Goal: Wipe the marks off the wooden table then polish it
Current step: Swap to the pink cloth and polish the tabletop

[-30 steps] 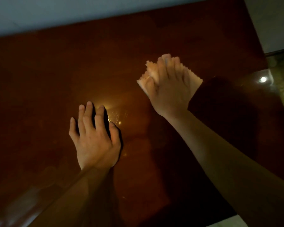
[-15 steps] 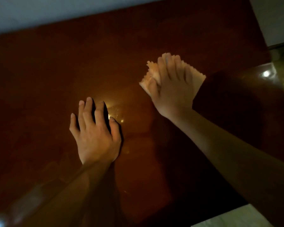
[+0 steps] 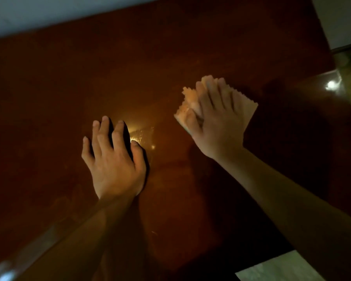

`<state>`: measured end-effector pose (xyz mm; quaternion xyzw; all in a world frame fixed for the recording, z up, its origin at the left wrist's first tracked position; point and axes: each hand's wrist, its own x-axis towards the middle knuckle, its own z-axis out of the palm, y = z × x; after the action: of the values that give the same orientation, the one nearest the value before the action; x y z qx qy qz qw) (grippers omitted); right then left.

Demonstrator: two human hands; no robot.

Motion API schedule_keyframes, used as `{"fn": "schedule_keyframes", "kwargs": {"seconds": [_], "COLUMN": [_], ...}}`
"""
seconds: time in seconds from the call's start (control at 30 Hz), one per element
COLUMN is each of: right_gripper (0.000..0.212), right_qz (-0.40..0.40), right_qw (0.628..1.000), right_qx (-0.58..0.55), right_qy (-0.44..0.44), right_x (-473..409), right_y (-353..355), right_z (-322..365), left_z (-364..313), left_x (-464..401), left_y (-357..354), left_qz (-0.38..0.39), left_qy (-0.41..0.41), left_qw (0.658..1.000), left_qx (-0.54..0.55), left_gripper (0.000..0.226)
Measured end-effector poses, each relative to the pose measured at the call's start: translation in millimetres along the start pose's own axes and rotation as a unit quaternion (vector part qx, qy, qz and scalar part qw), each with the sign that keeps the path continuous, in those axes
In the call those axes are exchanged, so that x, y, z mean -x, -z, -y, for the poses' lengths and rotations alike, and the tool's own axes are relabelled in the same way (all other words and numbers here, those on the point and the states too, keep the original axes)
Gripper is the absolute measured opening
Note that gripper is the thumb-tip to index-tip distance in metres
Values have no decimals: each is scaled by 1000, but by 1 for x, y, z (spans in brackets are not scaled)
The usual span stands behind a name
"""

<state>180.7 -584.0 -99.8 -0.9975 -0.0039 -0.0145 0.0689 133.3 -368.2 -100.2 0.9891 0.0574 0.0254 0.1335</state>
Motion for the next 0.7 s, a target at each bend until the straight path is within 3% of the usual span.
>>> {"fn": "schedule_keyframes", "kwargs": {"seconds": [0.17, 0.3, 0.4, 0.57, 0.7], "right_gripper": [67, 65, 66, 67, 68], "right_qz": [11, 57, 81, 34, 26], "right_qw": [1000, 994, 987, 998, 995], "right_qx": [-4, -46, -37, -17, -40], "right_qy": [-9, 87, 137, -40, -86], "right_x": [54, 125, 114, 70, 118], "right_y": [-4, -4, -1, 6, -1], "right_z": [24, 34, 11, -16, 18], "left_z": [0, -1, -1, 0, 2], "left_x": [0, -1, -1, 0, 0], "left_y": [1, 1, 2, 1, 1], "left_qz": [-1, -2, 4, 4, -9], "left_qy": [2, 2, 1, -6, -8], "left_qw": [1000, 1000, 1000, 1000, 1000], "left_qx": [6, 2, 3, 3, 1], "left_gripper": [54, 53, 53, 54, 52]}}
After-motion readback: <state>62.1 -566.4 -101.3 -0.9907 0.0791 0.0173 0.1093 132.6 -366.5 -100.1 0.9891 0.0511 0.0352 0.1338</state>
